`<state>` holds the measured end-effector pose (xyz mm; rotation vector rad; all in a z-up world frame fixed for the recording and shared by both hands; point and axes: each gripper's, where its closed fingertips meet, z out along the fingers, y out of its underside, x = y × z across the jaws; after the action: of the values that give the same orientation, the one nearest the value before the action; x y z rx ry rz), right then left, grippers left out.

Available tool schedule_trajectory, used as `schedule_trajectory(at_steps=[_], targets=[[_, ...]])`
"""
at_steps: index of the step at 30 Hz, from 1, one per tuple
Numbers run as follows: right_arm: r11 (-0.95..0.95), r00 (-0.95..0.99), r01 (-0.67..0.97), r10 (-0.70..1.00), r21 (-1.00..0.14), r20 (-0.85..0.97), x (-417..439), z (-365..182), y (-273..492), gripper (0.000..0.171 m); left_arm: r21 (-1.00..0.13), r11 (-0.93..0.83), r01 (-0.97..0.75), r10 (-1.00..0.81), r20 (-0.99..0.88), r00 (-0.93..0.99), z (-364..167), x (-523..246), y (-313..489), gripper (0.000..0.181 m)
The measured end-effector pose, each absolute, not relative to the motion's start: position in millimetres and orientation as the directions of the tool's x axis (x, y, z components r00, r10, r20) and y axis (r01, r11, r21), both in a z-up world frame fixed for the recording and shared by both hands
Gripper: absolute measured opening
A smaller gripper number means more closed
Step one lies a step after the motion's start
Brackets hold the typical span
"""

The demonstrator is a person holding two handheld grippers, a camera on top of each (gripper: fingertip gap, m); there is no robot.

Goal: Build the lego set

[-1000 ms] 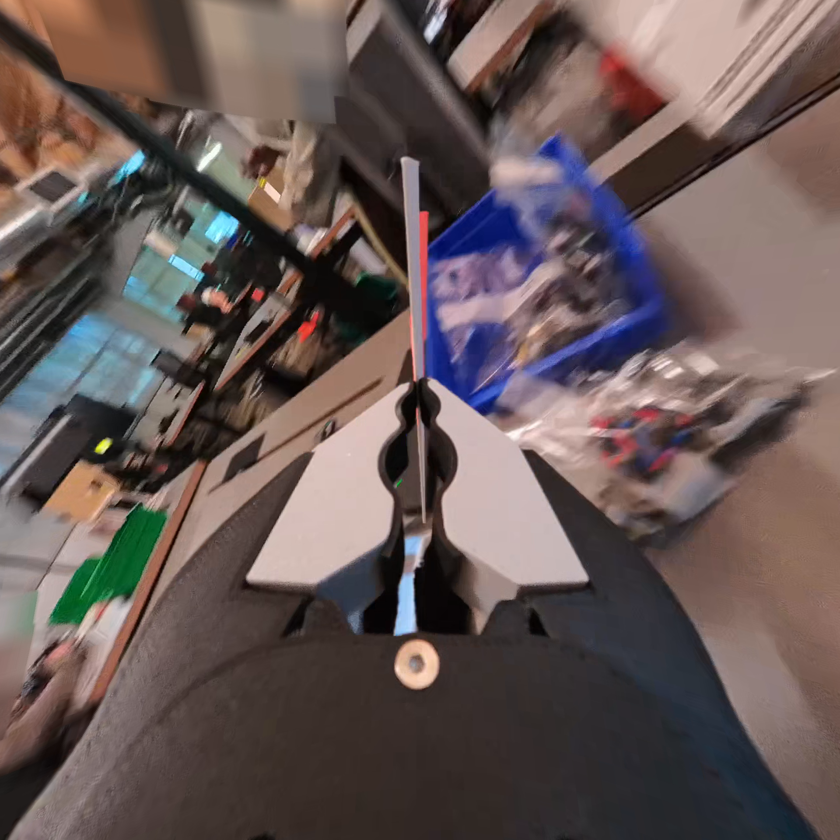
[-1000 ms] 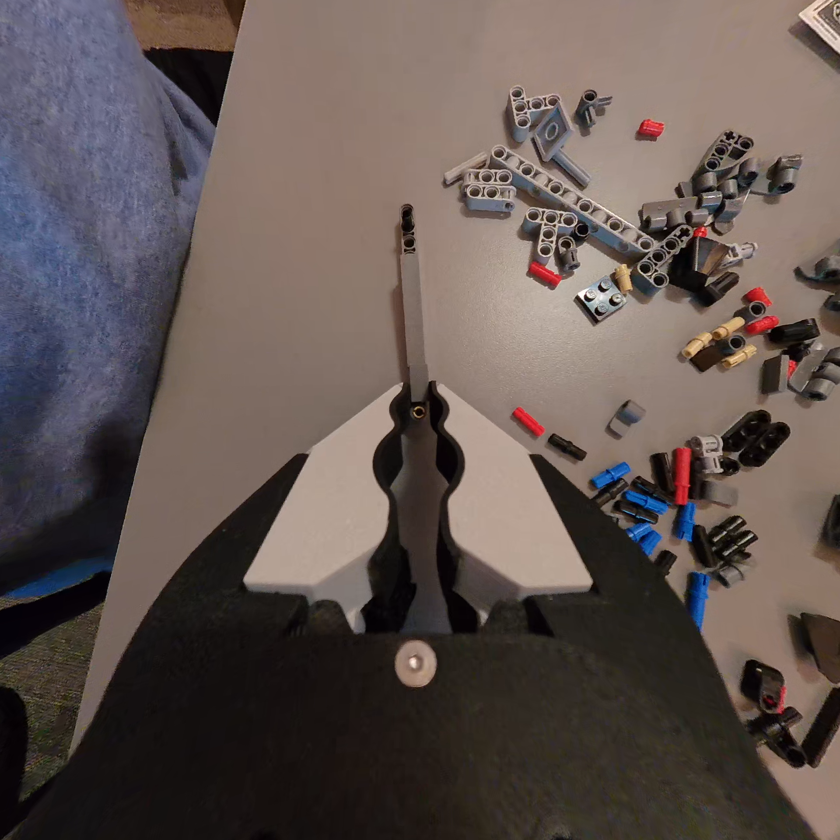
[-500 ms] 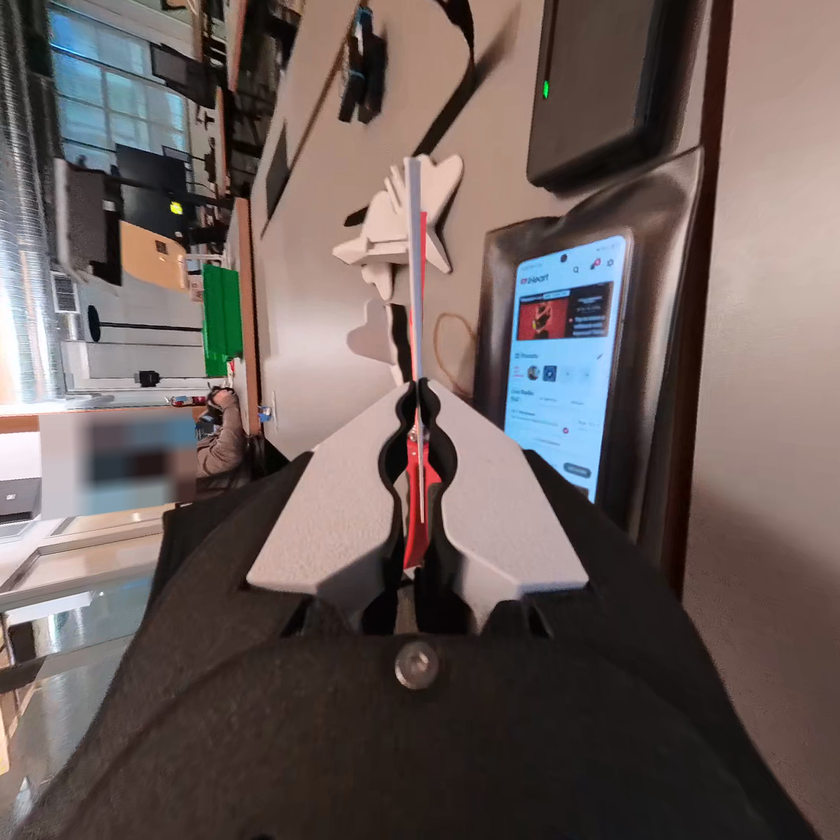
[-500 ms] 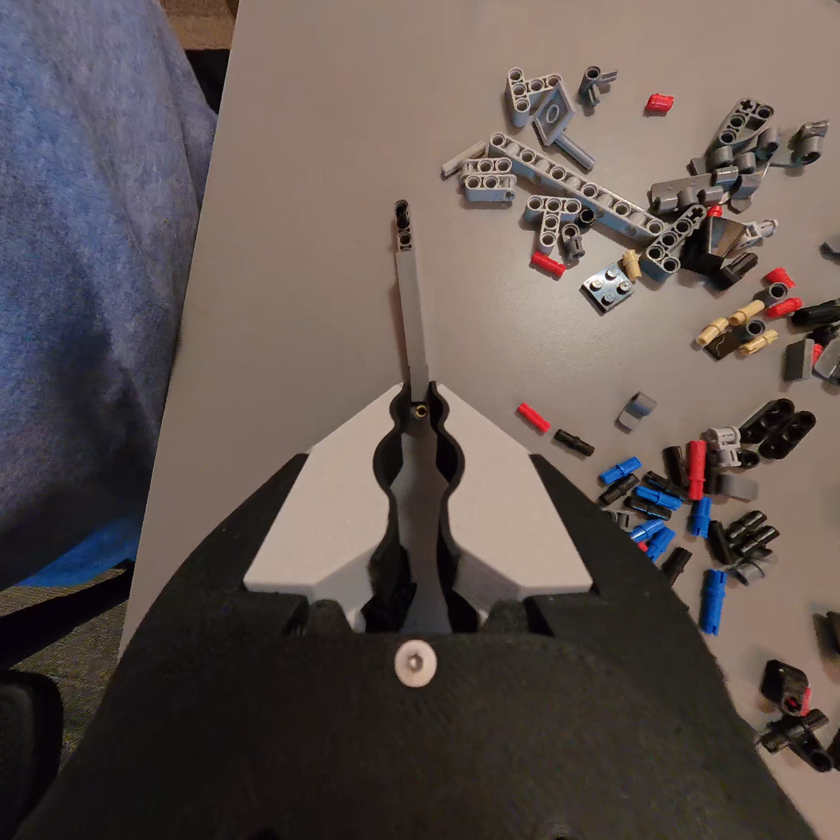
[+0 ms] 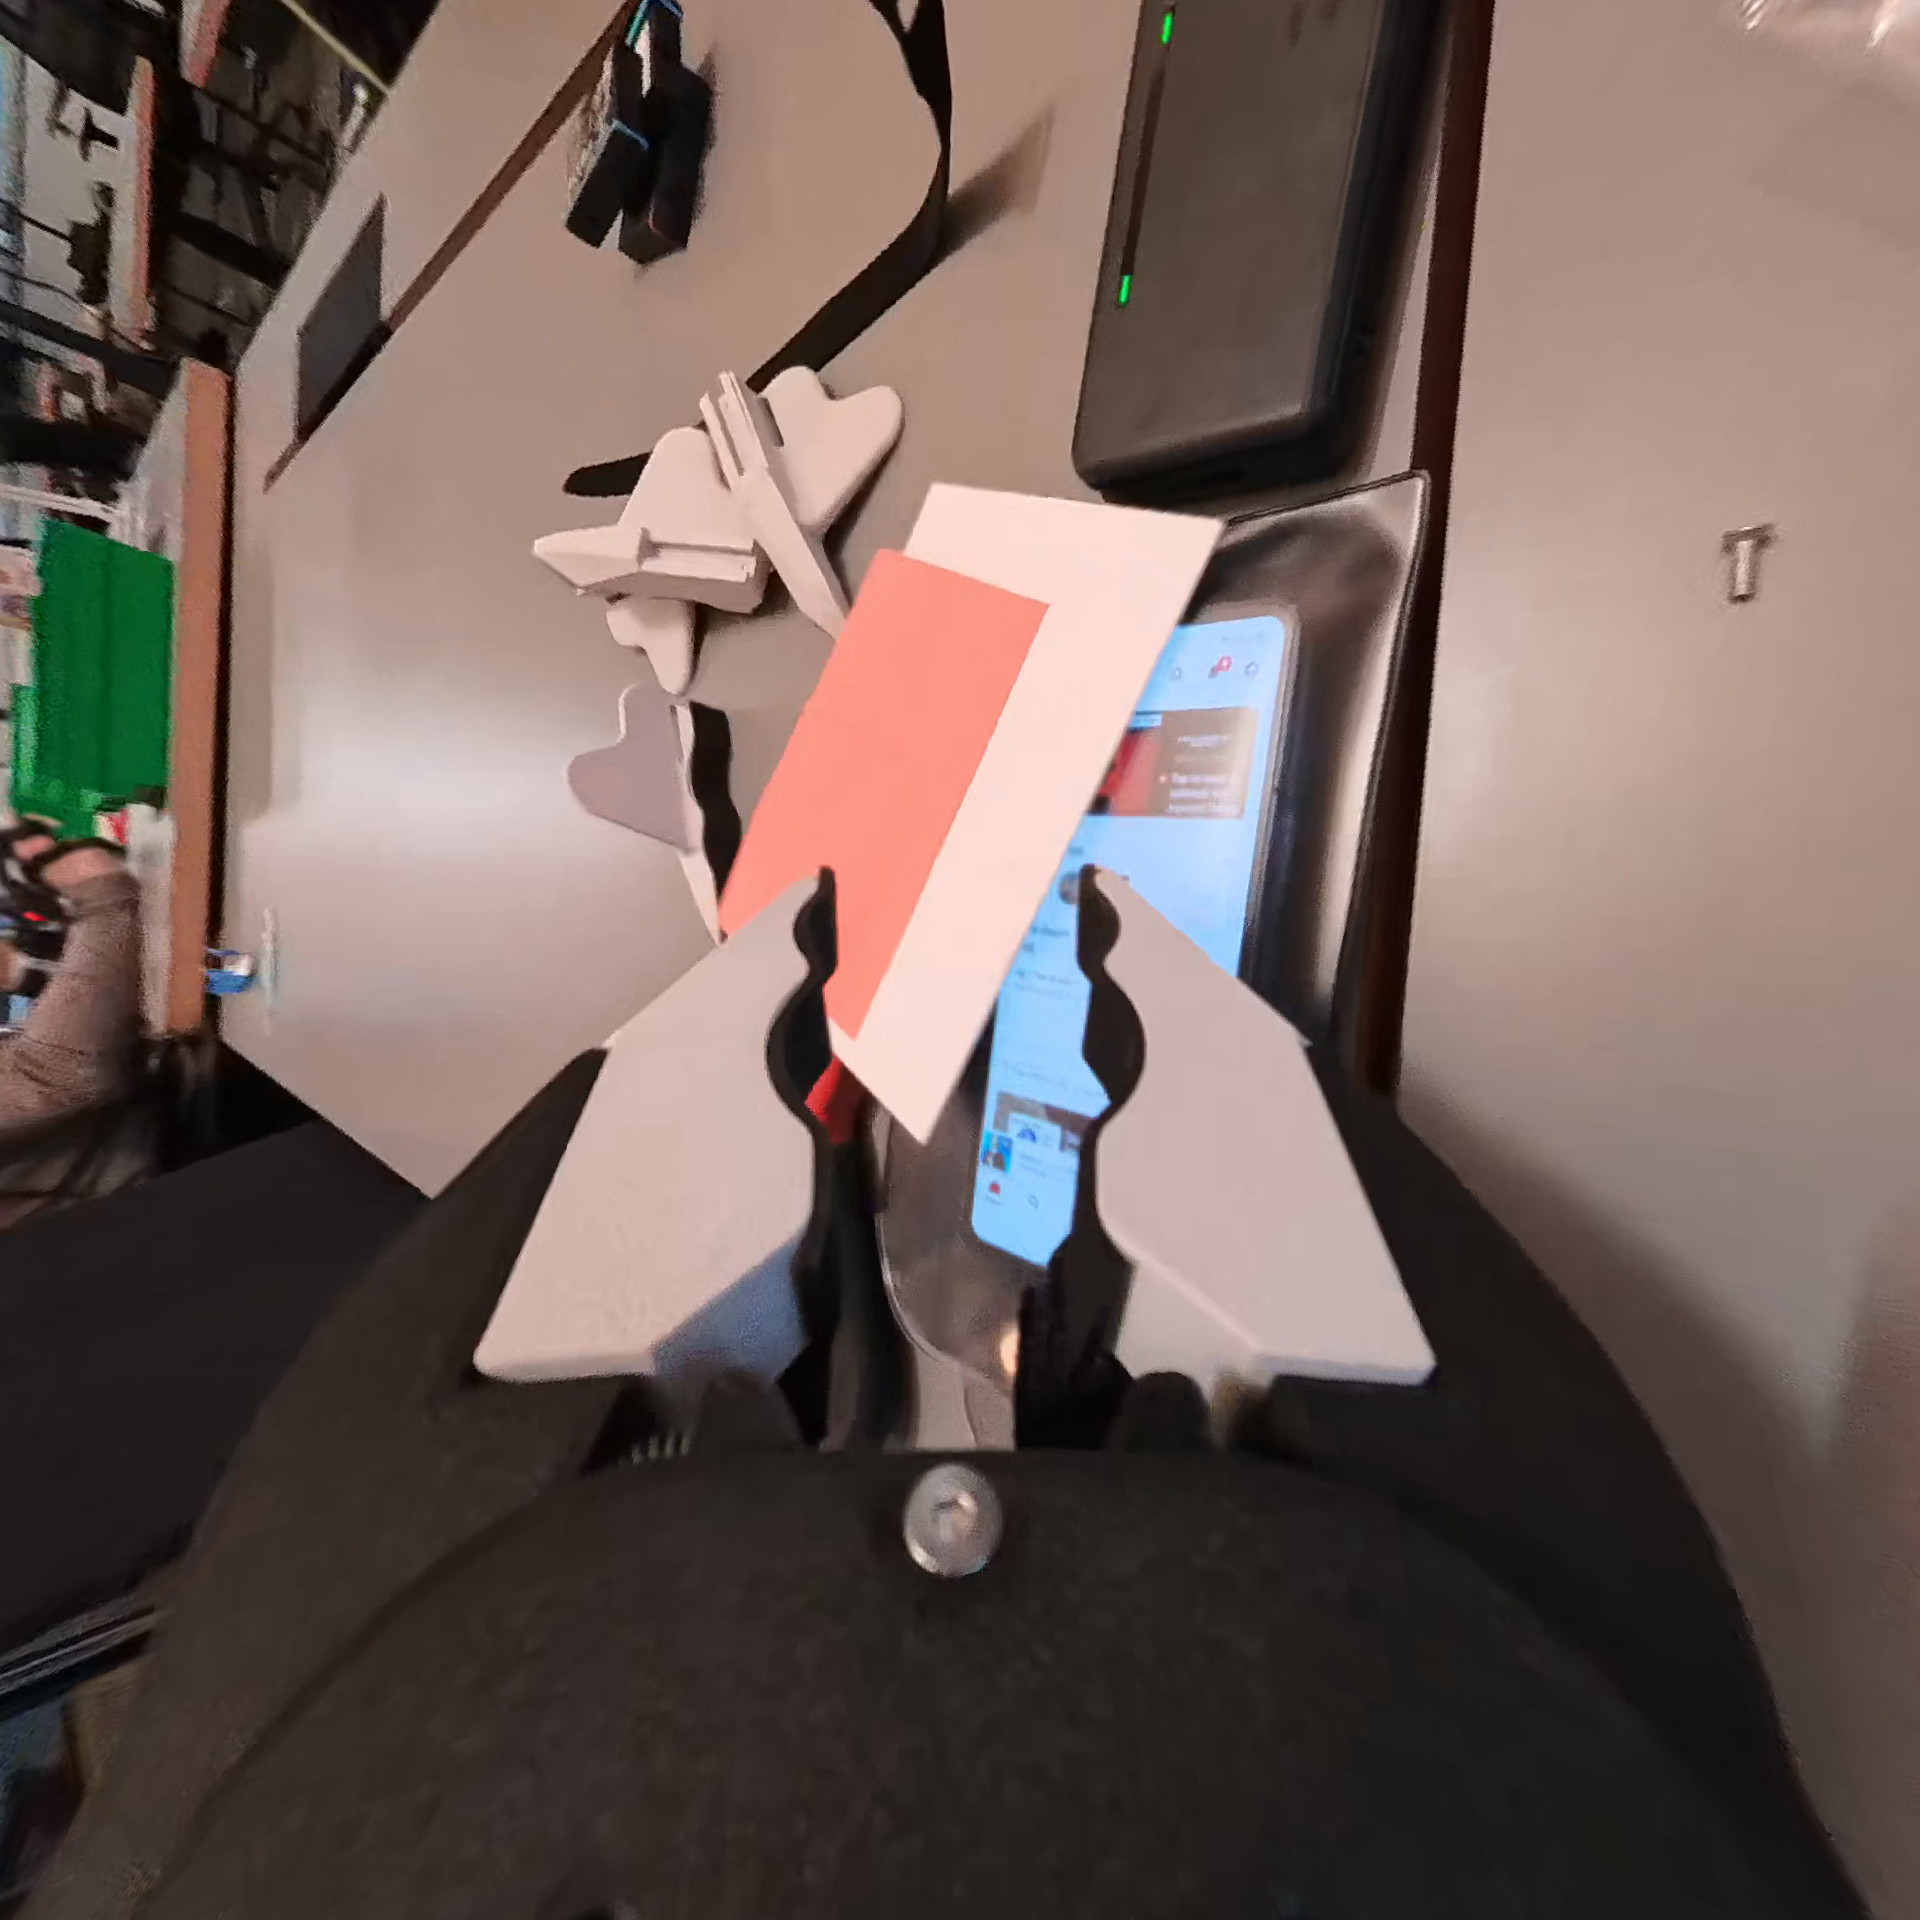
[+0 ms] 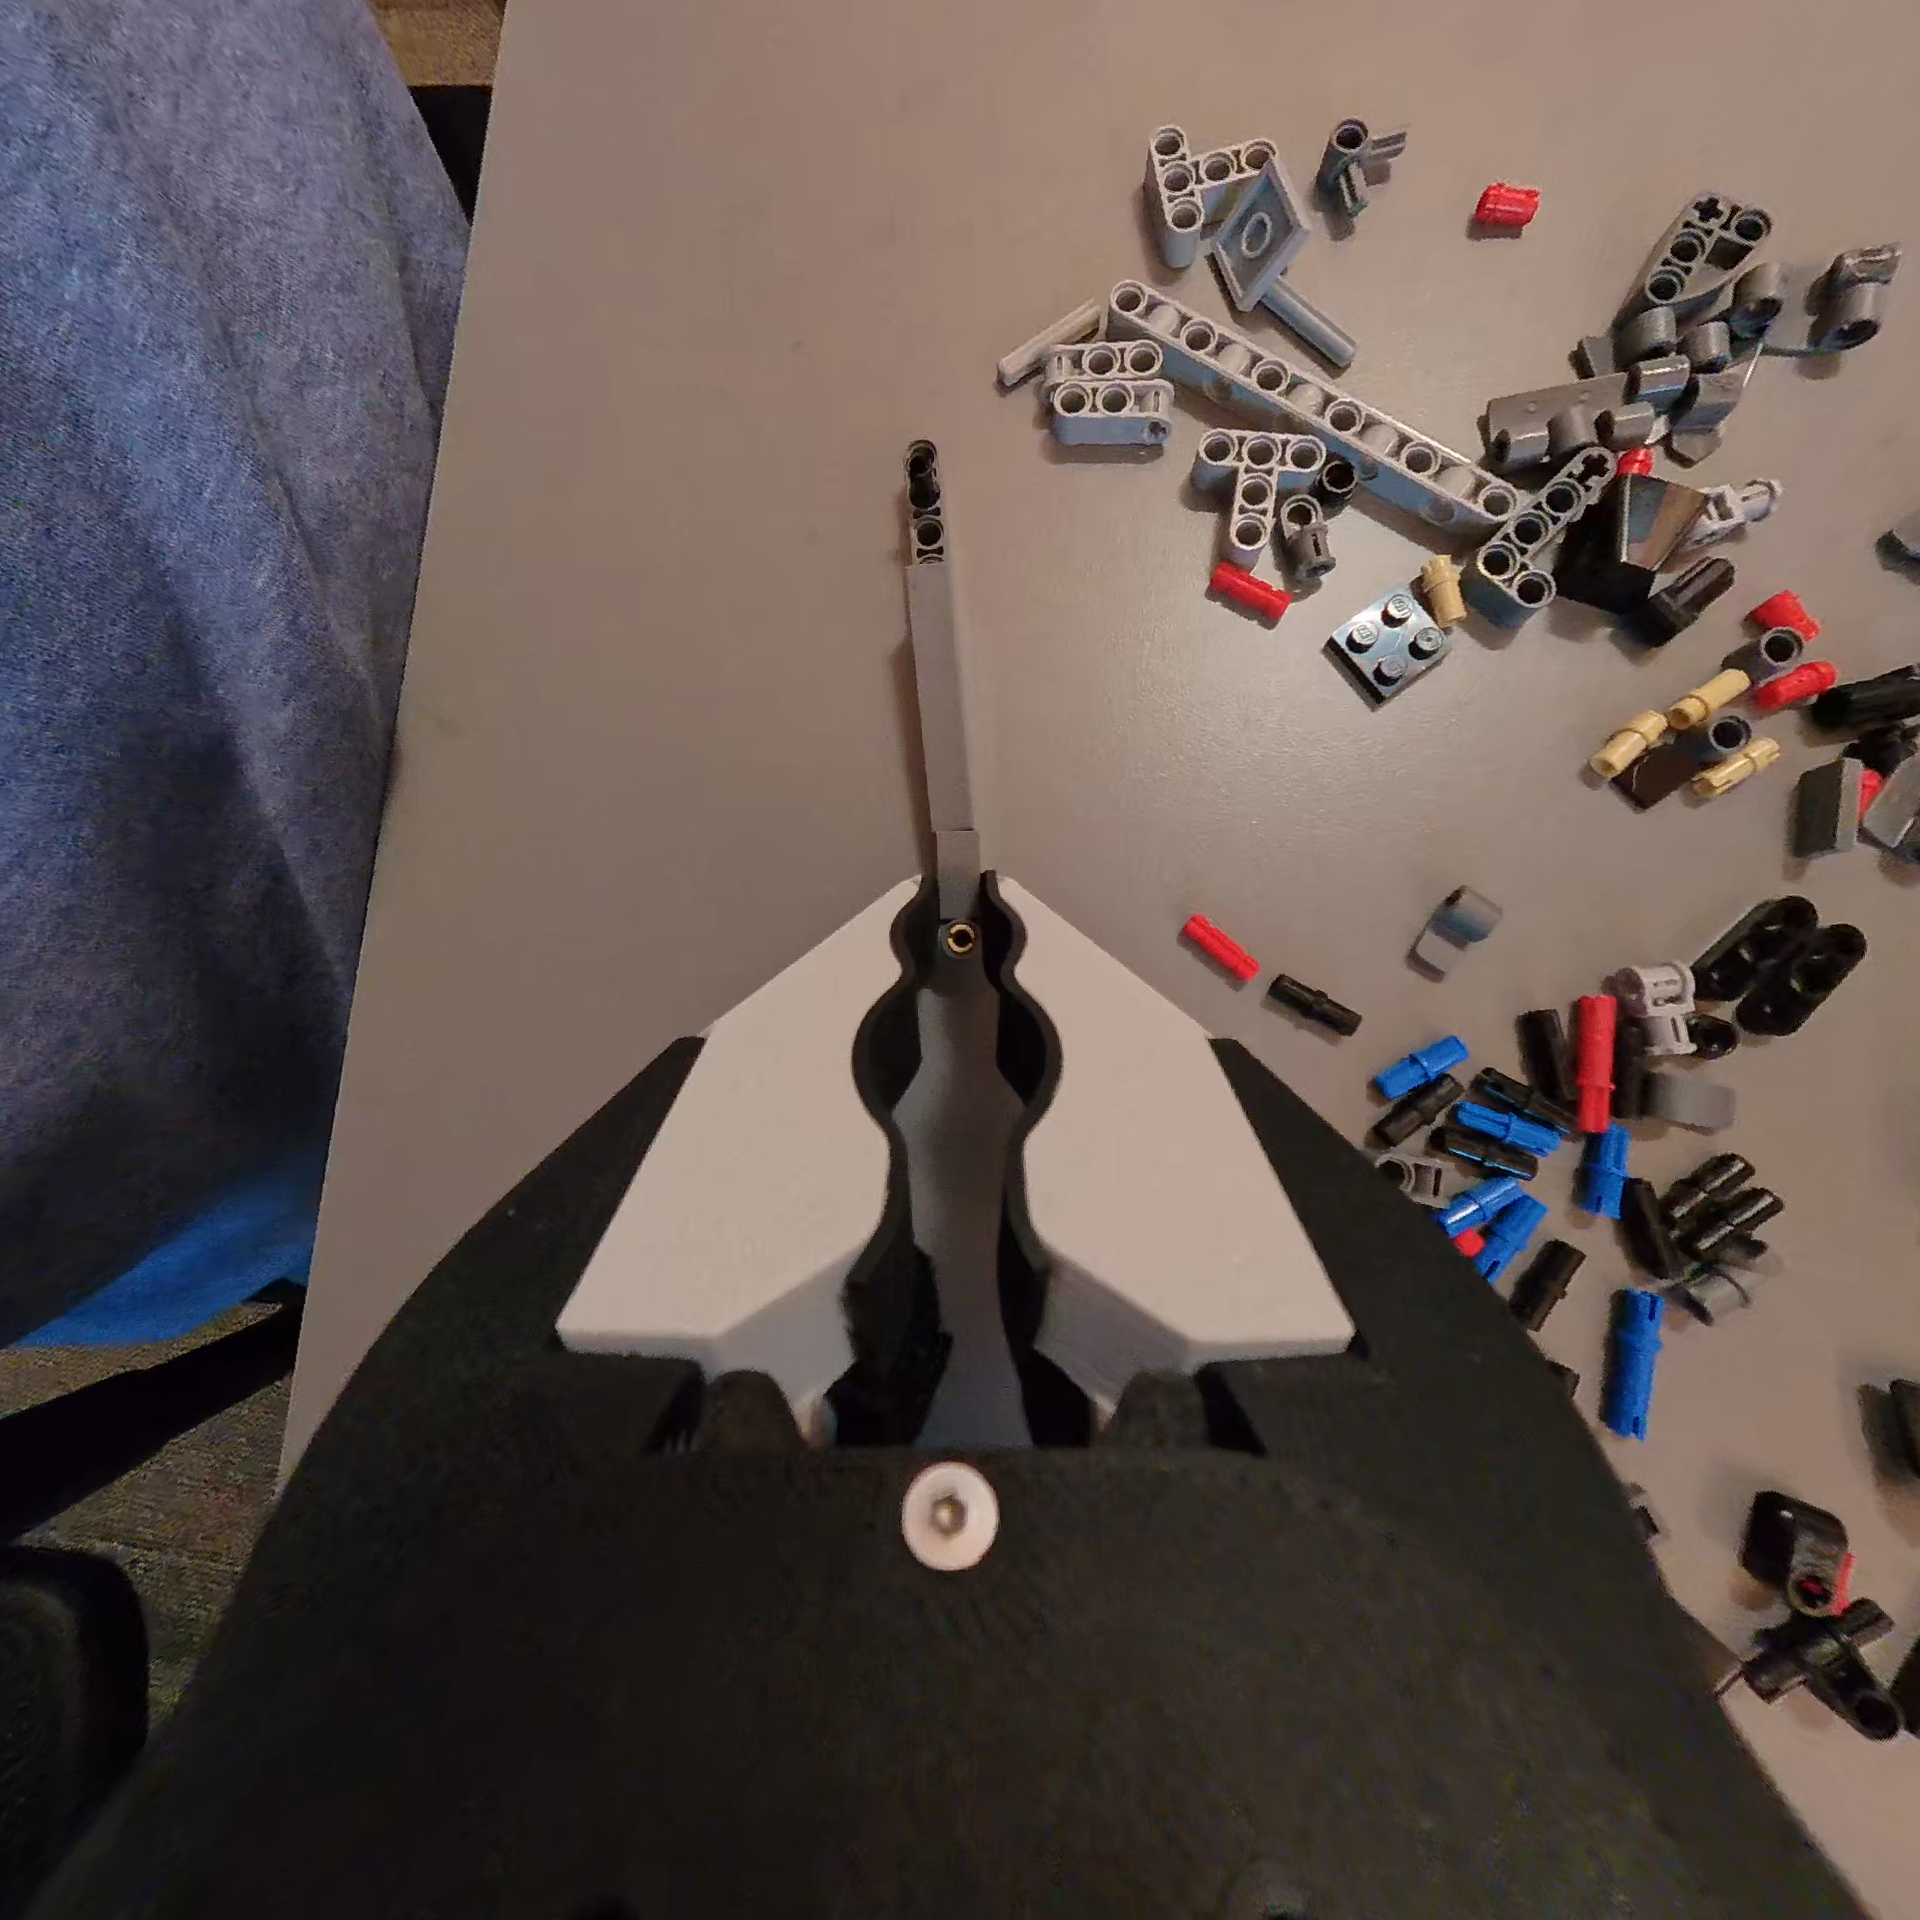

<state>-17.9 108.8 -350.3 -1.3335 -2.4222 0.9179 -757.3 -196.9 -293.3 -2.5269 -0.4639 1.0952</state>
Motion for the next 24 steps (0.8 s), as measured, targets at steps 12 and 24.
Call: schedule_trajectory(at_steps=[12,24], targets=[[0.394,-0.56,0.659,0.826,-0.641,-0.069,-19.1,-350.0,108.6,0.005,-0.582,-0.736,-0.345,0.161,-0.646,0.746,-207.1,-513.1,-59.7,0.04],[0.413,-0.562,0.648,0.826,-0.64,-0.037,-16.0,-349.8,108.5,0.005,-0.607,-0.336,-0.72,-0.521,-0.517,0.679,-238.6,-154.8,64.0,0.034]])
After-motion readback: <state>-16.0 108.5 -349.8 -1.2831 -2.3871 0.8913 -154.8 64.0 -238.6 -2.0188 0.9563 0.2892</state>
